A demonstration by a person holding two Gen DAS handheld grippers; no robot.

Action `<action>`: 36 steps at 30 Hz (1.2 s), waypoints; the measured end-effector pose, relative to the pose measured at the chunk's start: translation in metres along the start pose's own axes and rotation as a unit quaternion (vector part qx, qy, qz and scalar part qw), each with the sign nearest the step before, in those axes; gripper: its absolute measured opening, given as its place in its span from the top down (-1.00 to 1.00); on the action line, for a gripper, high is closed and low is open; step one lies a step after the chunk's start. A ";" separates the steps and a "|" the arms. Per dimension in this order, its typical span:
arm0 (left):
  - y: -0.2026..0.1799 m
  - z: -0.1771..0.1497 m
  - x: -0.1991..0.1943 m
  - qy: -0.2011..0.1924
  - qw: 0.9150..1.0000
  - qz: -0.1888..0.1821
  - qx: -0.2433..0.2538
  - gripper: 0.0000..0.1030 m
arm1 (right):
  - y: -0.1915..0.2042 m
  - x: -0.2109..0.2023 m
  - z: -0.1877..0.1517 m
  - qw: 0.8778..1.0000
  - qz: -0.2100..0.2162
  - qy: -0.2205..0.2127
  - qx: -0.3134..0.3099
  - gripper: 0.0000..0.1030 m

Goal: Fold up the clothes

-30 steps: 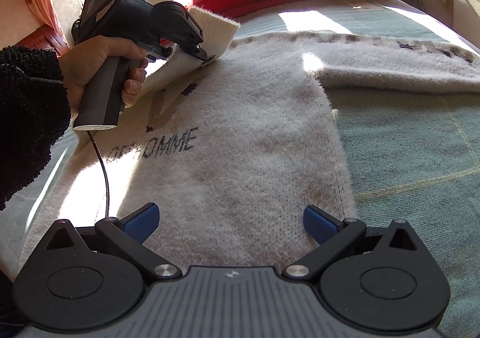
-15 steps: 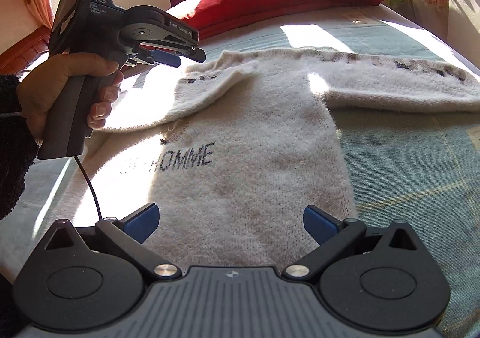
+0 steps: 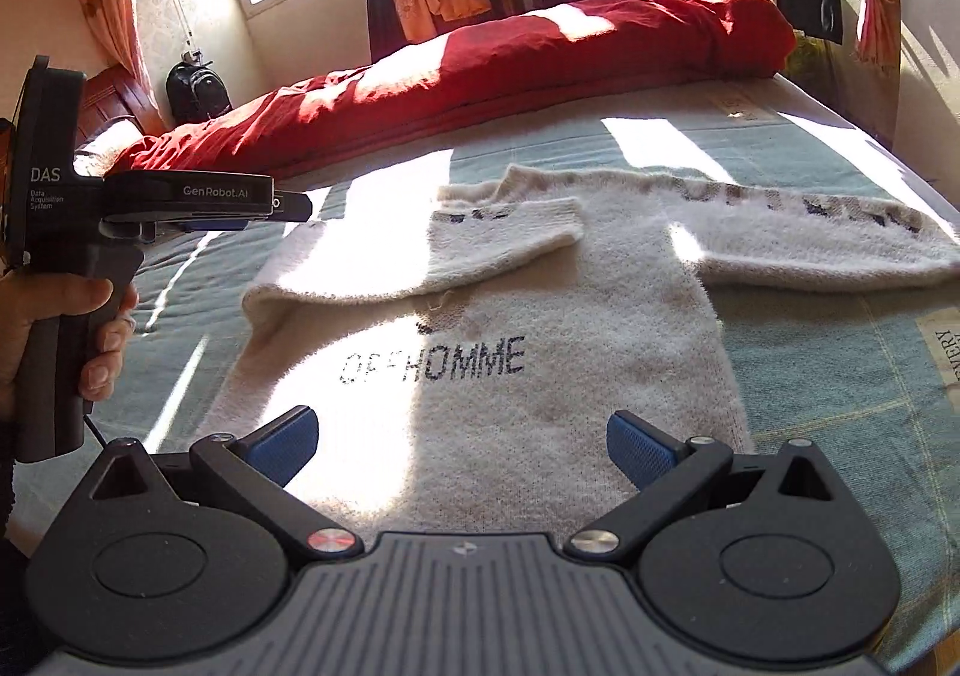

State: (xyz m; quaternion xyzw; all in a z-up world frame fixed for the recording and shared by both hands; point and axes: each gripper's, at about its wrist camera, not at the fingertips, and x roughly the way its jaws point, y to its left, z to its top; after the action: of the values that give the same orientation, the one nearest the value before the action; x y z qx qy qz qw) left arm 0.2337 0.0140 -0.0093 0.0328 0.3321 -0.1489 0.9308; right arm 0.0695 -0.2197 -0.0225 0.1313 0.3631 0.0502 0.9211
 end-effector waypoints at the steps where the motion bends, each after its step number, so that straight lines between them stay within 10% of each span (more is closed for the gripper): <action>1: 0.012 -0.006 -0.003 -0.001 1.000 0.006 -0.008 -0.33 | 0.001 -0.003 0.000 1.000 -0.002 0.002 0.003 -1.00; 13: 0.142 -0.082 -0.002 0.058 0.987 0.078 -0.124 -0.33 | 0.020 0.003 -0.002 1.000 -0.008 0.030 0.006 -1.00; 36: 0.150 -0.071 0.123 0.055 0.989 0.042 -0.134 -0.48 | -0.017 0.122 0.058 0.997 0.052 0.060 0.014 -1.00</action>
State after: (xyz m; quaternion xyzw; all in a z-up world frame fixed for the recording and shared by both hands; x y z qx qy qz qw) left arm 0.3255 0.1368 -0.1479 -0.0705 0.3979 -0.0619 0.9126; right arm 0.1984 -0.2248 -0.0668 0.1600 0.4110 0.1009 0.8918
